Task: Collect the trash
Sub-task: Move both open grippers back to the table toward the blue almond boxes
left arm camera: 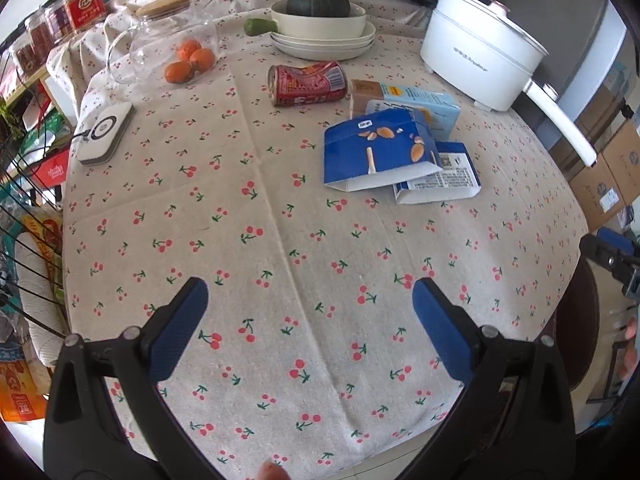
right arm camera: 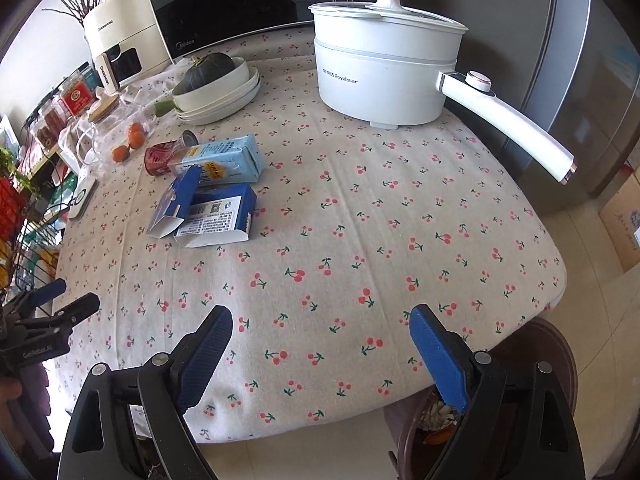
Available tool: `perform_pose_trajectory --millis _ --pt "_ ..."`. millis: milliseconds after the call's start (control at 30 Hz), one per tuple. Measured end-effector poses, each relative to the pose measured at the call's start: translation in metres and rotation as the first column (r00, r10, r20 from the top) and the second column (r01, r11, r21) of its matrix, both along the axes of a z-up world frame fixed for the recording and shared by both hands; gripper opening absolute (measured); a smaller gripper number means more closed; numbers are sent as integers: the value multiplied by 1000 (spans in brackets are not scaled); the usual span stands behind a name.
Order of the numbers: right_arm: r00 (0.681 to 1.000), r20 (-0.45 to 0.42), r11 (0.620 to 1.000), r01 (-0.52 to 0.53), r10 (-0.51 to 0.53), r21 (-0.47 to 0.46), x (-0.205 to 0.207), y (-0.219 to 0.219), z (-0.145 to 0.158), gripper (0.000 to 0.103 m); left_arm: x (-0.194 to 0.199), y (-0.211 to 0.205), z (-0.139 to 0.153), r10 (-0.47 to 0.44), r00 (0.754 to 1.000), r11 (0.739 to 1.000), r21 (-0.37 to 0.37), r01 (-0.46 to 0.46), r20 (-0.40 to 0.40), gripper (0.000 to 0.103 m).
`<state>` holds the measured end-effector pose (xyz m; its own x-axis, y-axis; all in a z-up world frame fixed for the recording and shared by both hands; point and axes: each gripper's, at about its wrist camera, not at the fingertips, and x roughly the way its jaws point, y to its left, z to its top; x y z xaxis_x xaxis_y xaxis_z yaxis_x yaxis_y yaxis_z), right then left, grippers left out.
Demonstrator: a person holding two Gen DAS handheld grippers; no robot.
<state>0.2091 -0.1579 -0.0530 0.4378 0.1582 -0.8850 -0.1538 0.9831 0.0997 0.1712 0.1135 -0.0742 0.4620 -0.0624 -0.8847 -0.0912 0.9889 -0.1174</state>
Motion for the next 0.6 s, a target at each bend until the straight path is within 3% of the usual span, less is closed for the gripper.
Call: perform_pose_trajectory --millis 67,133,400,600 --pt "1000 -1 1000 10 -10 5 9 -2 -2 92 15 5 0 65 998 994 -89 -66 -14 102" --pt "1000 -10 1000 25 -25 10 16 -7 -5 92 30 3 2 106 994 988 -114 -107 -18 102" --pt "998 -38 998 56 -55 25 26 -30 -11 92 101 -33 2 223 975 970 -95 -223 -15 102" --pt "998 -31 998 54 -53 21 25 -42 -8 92 135 -56 -10 273 962 962 15 -273 -6 102"
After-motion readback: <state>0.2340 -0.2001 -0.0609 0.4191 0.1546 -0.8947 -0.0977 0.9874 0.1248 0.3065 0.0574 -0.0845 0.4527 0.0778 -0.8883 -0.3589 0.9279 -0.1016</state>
